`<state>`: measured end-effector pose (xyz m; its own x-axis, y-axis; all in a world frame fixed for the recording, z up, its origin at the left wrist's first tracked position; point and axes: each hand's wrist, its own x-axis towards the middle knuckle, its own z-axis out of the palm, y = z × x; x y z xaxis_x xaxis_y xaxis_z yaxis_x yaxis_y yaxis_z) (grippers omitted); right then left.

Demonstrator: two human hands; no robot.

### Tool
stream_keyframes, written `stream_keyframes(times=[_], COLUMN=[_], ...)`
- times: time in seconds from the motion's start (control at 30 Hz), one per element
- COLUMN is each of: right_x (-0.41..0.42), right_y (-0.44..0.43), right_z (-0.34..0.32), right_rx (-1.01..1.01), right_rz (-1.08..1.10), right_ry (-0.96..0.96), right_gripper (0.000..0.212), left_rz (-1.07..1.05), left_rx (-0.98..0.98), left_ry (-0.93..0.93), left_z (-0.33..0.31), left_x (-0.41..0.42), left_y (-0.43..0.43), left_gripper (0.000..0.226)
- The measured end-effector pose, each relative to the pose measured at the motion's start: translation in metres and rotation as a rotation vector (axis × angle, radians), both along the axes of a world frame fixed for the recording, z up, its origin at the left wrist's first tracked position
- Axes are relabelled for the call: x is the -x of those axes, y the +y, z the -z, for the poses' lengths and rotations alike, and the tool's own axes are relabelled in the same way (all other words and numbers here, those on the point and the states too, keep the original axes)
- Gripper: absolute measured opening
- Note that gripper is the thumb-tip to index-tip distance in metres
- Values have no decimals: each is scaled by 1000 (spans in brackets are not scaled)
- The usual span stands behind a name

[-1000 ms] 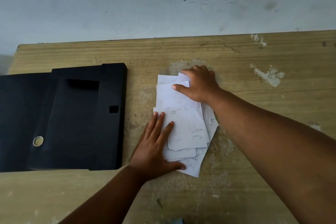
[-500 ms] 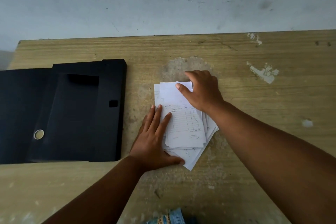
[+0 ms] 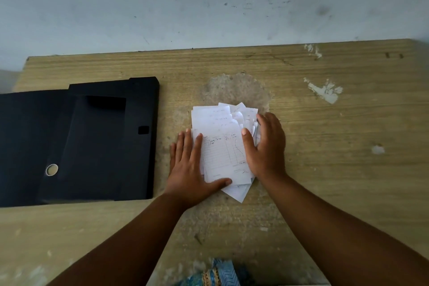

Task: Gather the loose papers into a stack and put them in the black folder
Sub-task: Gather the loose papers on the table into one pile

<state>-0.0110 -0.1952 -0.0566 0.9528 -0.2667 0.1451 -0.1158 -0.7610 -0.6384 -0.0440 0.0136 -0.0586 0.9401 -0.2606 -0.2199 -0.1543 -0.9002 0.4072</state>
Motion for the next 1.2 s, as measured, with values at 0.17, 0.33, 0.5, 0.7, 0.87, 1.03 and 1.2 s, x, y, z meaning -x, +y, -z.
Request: stream_keyframes(times=[0.17,0.33,0.5,0.7,0.87,1.03,1.2], right_x=[37,34,35,45,30,27,21], right_y=[21,43,33,46,38,32,40], right_z=[7,-7,-13,-23,-36,-40,-44], right_rx=[21,-353,-173,-307,-88,-24,-96], right_rz=[-33,-124,197,204,200,180,207], right_ry=[161,209,93,199,304,477,498], right_gripper=[74,72,57,78,85,96,97], left_rz=[25,-17,-38,32,34,-45,40], left_rx=[-135,-60,15,-22,0,57,-85], left_ry=[59,71,119,147,147,130,188], left_z=[1,1,-7,-9,-10,-13,-17], left_x=[-2,-4,-4,-1,-1,10,8], left_y=[-4,-7,-3,-5,-6,-8,-12], left_gripper=[116,112,102,92,89,90,94])
